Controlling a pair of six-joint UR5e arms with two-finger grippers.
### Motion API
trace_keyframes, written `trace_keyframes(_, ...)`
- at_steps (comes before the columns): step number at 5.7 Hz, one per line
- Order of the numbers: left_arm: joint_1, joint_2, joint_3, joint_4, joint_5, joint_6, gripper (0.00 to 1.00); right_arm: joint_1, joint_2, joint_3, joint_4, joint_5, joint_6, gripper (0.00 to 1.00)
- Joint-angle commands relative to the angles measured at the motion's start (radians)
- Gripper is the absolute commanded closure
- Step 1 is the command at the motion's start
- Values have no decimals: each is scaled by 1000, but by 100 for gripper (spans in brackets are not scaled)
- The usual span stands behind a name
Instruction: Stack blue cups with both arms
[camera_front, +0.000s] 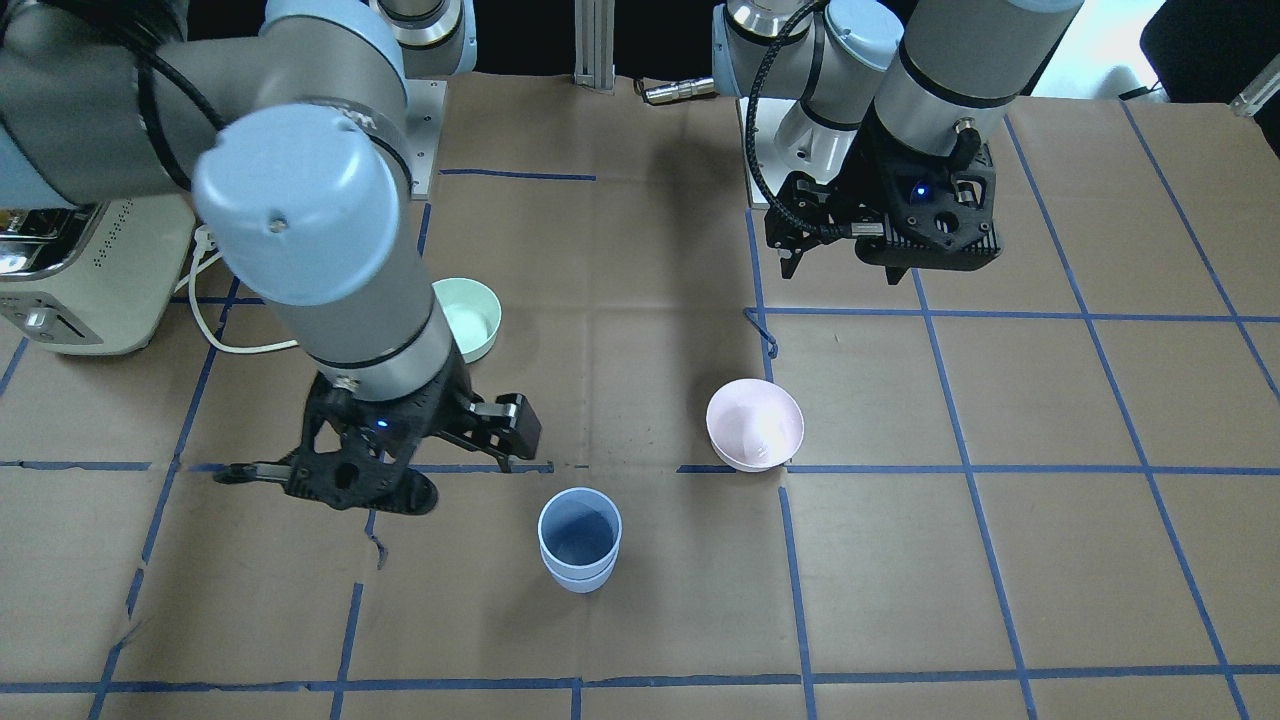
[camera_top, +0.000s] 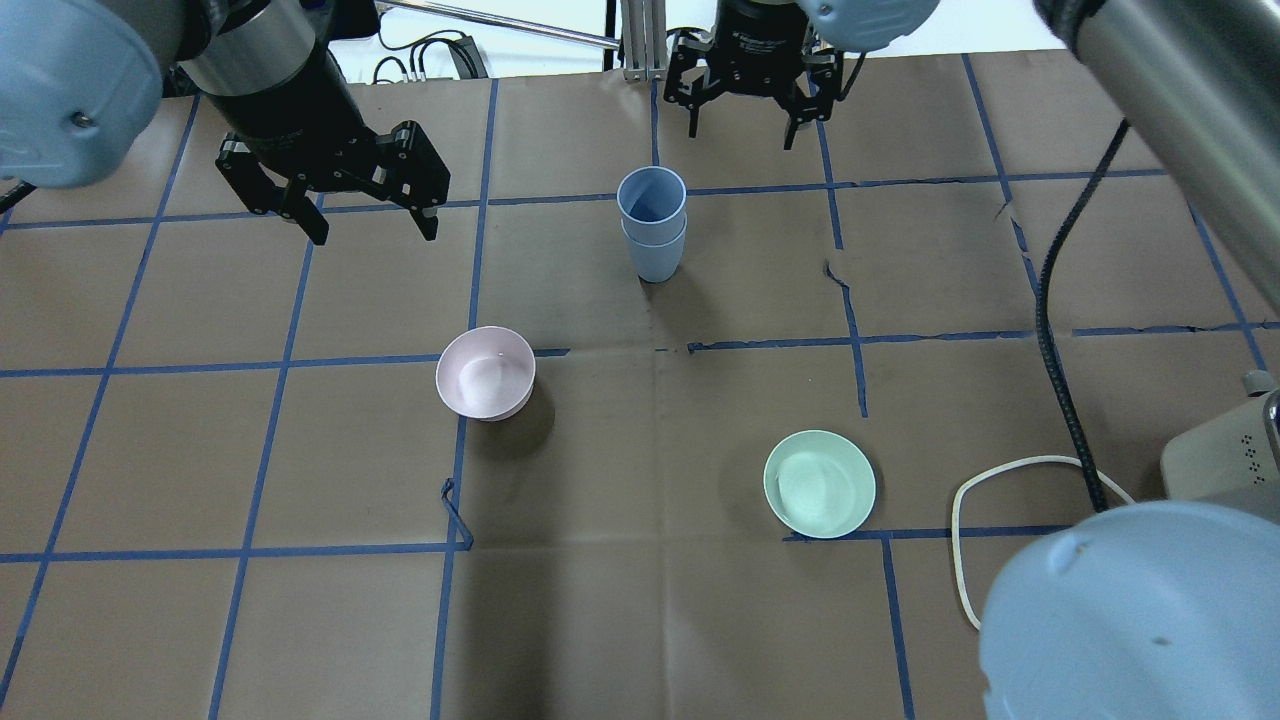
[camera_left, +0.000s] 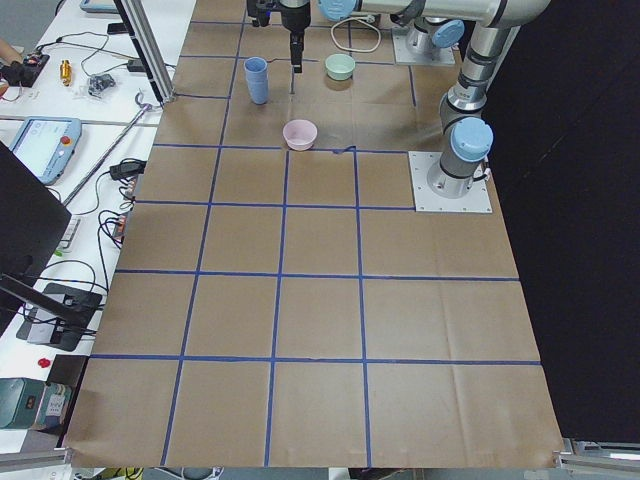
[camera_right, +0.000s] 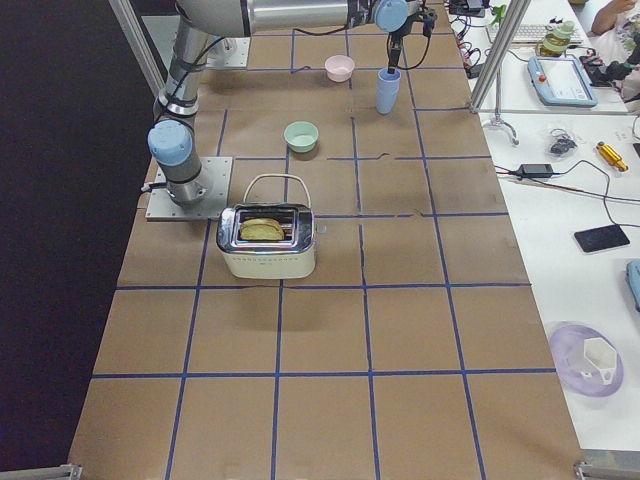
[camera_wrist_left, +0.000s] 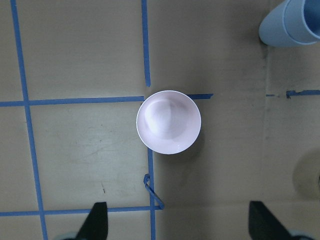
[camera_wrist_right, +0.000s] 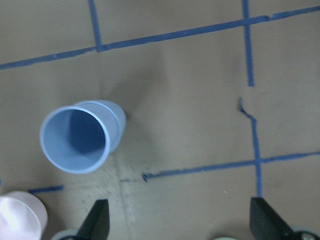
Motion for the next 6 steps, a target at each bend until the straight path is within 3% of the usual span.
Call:
trace_keyframes(1,0,0,1,1,0,0,1,-120,-209,186,96,-35,-217,0)
trace_keyframes(2,0,0,1,0,0,0,1,-136,-325,322,78,-32,-224,0)
trace_keyframes(3,-1,0,1,1,0,0,1,-136,-364,374,66,-32,-223,0)
trace_keyframes(6,-1,0,1,1,0,0,1,-137,-365,372,49,-66,-223,0)
